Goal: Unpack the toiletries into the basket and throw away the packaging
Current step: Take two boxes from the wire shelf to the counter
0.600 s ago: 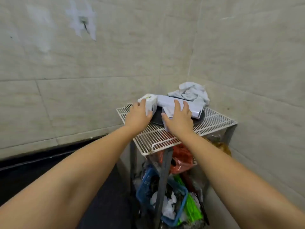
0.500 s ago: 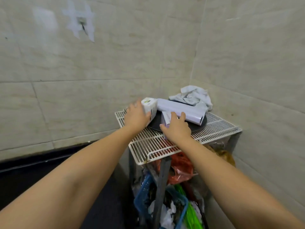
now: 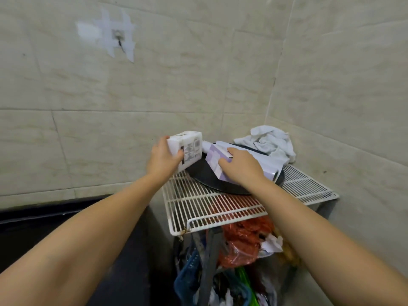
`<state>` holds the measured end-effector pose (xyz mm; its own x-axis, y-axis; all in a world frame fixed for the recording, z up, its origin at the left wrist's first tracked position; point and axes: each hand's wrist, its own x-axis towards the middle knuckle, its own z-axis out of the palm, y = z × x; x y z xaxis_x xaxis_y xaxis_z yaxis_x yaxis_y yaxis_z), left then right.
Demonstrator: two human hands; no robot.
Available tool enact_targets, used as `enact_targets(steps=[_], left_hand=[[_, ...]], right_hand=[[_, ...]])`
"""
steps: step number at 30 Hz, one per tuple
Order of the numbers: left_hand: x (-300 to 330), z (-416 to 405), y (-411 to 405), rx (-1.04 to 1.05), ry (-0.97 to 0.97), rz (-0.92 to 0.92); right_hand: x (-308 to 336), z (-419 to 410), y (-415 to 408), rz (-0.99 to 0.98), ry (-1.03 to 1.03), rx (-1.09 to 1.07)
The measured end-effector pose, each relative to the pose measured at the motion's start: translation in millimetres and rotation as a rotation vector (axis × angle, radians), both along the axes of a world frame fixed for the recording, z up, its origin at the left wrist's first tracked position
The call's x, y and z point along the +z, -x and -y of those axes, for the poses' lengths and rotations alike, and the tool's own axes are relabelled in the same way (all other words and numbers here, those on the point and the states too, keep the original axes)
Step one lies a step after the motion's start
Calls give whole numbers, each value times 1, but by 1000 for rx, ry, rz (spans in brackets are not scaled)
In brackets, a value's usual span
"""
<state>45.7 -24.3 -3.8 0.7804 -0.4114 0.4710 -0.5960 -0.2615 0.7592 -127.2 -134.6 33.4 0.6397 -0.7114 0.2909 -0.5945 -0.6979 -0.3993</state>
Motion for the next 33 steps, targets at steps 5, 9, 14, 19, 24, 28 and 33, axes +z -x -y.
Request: enact_targets(steps=[5,9,14,19,24,28,33], left_hand=[[20,-106,-37,162,35,63],[3,-217,-52,304,-8,42],[-67,-325,-37,480,-161,-66],[-158,-382,1,534,-340,-199],[-220,-398,38,570,-378,-367],[-236,-398,53,577,-509,-419],[-197,-360,29,576,-591,-201]], right_hand=[[11,-68,-48,133,-14,199],[-6,-152,-96,166,-49,396],[-86,-241,-124,-62,-97,537],[-190,-283,-106,-339,-45,579],[-257,-291,-65,-462,98,644],[-268,-289,-49,-571,34,662],[-211,-268,-73,-477,-6,674]])
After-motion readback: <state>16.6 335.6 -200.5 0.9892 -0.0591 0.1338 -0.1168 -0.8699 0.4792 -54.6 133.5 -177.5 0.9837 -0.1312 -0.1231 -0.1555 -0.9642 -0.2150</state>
